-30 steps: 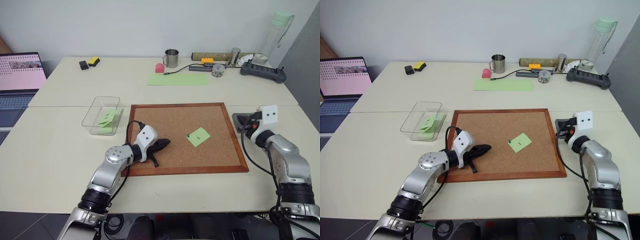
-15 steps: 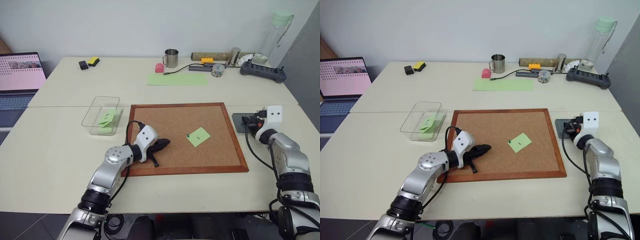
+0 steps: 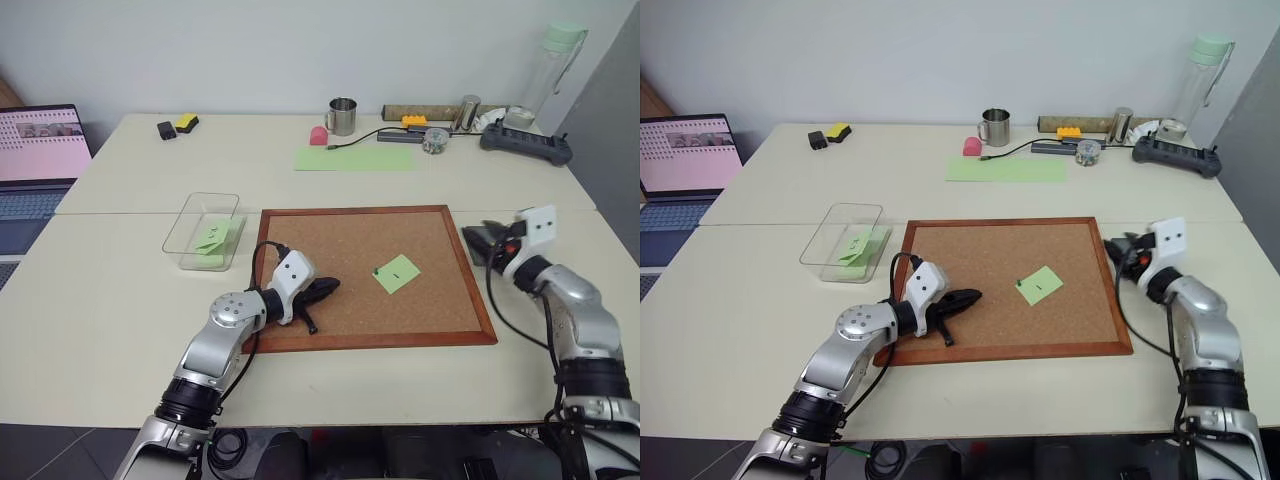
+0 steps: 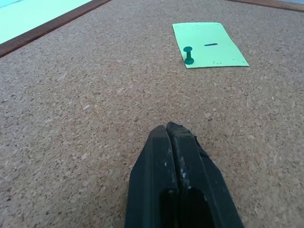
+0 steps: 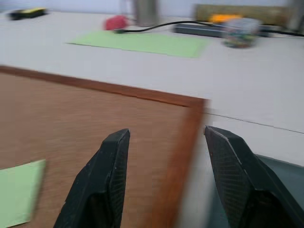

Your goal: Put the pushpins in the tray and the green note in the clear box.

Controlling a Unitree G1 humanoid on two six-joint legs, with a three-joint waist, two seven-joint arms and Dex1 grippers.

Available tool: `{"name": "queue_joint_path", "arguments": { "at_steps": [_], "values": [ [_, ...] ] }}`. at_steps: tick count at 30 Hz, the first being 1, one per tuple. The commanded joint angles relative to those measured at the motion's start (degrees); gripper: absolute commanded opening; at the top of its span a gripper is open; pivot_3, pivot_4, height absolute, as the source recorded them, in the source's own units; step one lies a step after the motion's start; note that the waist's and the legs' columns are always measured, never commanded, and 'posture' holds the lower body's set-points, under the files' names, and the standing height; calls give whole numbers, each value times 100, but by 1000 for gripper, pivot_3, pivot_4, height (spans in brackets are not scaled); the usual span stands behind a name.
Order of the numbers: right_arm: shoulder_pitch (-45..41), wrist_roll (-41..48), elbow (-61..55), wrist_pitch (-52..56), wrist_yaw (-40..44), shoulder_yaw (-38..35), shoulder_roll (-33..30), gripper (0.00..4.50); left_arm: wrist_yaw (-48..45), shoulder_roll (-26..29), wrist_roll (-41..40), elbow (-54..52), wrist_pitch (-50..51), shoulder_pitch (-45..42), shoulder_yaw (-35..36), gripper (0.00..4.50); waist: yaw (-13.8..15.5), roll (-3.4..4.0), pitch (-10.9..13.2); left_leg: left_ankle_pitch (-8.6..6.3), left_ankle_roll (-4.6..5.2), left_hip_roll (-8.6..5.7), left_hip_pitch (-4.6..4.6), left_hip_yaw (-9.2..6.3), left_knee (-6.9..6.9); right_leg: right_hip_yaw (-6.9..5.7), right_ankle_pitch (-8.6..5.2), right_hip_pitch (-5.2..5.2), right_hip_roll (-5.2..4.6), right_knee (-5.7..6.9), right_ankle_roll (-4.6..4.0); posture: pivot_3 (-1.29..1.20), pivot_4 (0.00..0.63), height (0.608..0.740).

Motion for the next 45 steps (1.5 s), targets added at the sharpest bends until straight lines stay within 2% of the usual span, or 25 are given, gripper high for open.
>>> {"name": "queue_joint_path", "arguments": {
  "at_steps": [1,6,10,22,34,36,45],
  "values": [
    [291,188,-1061,233,423,563,113,2571,-14,70,97,69,109,111,-107,0,2,0,0,0,0,0,-1,0,0,0,0,0,-1,0,0,0,150,740],
    [351,-77,-1274,252,185,1097,517,2571,-26,79,103,67,106,109,-106,0,-3,0,0,0,0,1,1,-4,-1,-3,0,0,1,0,0,0,150,740],
    [161,-421,-1000,209,-10,1414,757,2571,-22,100,97,6,123,127,-93,0,2,0,0,0,-1,0,0,-3,0,-3,0,-1,0,-2,0,0,150,740],
    [-198,-851,-356,179,-62,1657,958,2571,33,133,97,-119,146,225,-75,0,-7,-1,1,0,0,1,0,-4,-2,-3,0,-3,2,-3,-1,0,150,740],
    [-266,-905,-231,176,70,1697,1001,281,123,128,78,-155,157,286,-59,0,-9,-1,1,0,0,1,0,-4,-3,-3,0,-3,2,-3,-1,0,150,740],
    [-279,-900,-222,172,88,1681,1003,34,129,124,78,-149,155,286,-56,0,-8,-1,1,0,0,1,0,-4,-2,-3,0,-3,2,-3,0,0,150,740],
    [-387,-583,-803,-4,286,1400,960,34,121,107,79,-102,140,271,-72,0,-8,-1,1,0,0,1,0,-4,-2,-4,0,-3,2,-2,-1,0,150,740]
  ]
}}
